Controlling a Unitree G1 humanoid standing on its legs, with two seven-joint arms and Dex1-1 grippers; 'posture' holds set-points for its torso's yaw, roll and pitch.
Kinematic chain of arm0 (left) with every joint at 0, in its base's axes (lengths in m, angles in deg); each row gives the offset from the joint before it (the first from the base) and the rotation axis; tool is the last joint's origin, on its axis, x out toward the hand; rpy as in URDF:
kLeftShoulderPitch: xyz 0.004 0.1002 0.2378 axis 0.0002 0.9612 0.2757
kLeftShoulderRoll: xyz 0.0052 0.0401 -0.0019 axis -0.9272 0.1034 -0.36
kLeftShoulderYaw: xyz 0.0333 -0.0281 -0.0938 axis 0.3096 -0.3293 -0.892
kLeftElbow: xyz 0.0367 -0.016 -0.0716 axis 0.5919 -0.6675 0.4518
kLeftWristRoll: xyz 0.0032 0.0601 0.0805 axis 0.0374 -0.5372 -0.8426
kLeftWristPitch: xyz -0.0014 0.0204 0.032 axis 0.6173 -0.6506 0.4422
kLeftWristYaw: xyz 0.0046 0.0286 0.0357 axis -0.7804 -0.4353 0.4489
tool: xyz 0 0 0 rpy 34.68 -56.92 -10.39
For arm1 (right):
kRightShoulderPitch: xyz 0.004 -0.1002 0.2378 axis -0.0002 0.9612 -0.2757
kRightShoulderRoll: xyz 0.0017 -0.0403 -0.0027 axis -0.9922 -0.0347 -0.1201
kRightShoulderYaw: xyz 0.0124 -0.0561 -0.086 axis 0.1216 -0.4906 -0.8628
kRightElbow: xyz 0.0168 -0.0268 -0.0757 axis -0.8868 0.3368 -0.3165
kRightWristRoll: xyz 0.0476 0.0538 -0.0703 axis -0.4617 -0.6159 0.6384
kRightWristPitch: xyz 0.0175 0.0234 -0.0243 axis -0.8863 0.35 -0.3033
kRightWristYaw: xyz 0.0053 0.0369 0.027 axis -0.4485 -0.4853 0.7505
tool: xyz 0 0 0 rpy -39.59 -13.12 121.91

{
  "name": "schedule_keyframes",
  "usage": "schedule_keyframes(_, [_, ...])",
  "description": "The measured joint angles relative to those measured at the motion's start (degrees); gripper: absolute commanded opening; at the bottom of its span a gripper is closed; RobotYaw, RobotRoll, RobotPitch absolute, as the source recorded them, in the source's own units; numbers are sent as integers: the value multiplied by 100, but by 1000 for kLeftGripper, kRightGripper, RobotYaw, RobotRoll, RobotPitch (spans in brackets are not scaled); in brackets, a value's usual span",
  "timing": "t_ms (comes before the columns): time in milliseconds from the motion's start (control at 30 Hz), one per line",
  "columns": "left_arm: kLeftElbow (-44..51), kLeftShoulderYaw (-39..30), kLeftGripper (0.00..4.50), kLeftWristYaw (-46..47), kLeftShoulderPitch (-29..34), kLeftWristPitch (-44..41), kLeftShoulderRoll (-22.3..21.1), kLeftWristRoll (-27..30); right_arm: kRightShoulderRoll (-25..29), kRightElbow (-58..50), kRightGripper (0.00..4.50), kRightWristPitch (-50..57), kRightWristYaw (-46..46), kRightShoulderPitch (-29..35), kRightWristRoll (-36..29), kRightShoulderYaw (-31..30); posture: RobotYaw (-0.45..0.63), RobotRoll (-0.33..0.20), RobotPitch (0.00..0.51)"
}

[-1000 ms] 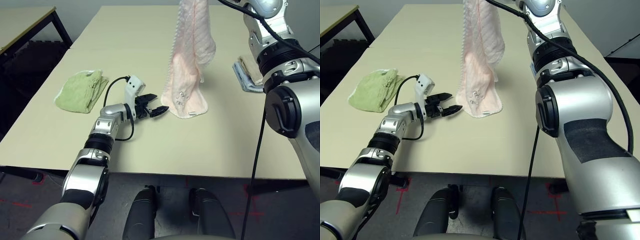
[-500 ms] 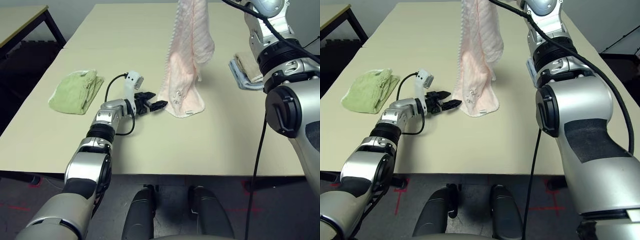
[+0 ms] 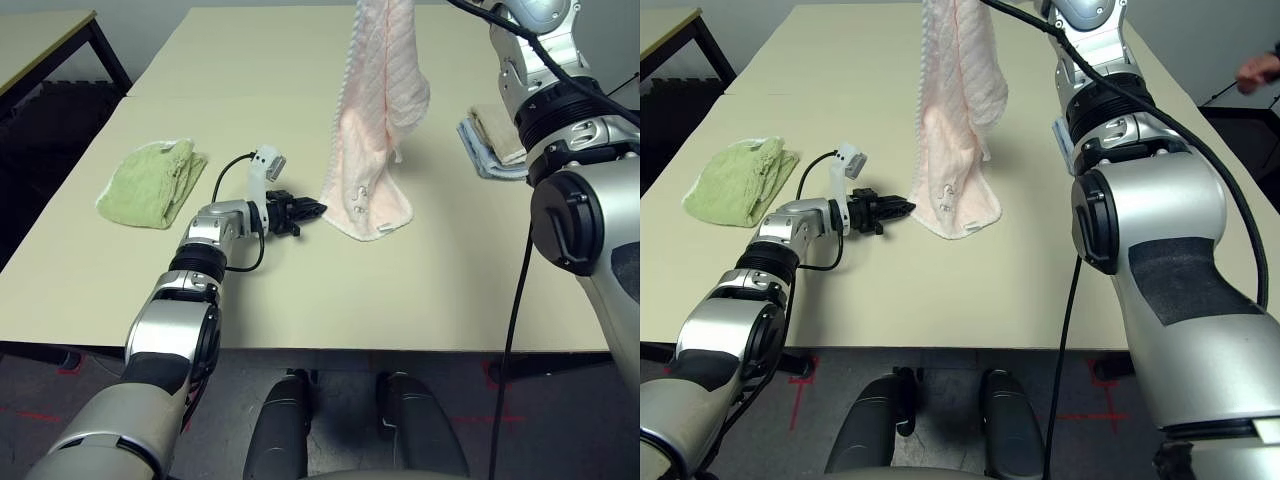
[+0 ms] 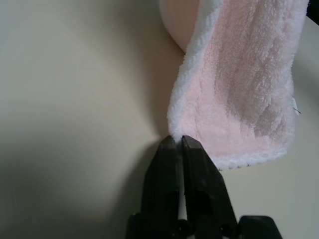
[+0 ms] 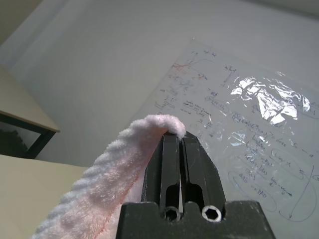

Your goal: Fold the towel and set it aside.

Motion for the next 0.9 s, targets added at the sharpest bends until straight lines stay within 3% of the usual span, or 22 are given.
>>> schedule_keyframes(267, [275,-179,72,17,17,-275,-18,197,24,-3,0,3,1,88,1,0,-30,0,174])
schedule_keyframes(400, [915,-480,72,251,248,-408,-236,427,159,-64,0,8,27,341,4,0,-28,0,177])
schedule_keyframes(600, [3311,-1121,72,708,1394,-1107,-1128,855,589,-238,0,183,372,1202,-207,160,-3,0,182])
schedule_keyframes(700, [4750,-1388,72,847,2127,-1822,-1735,1196,655,-640,0,542,1108,1773,-836,539,16,0,183])
schedule_keyframes(800, [5323,-1667,72,914,2403,-2319,-2413,1364,935,-906,0,1021,1911,2356,-1413,859,21,0,185])
schedule_keyframes(900, [5535,-1750,72,970,2273,-2594,-2891,1471,1132,-1119,0,1639,2699,2720,-1842,1008,22,0,192])
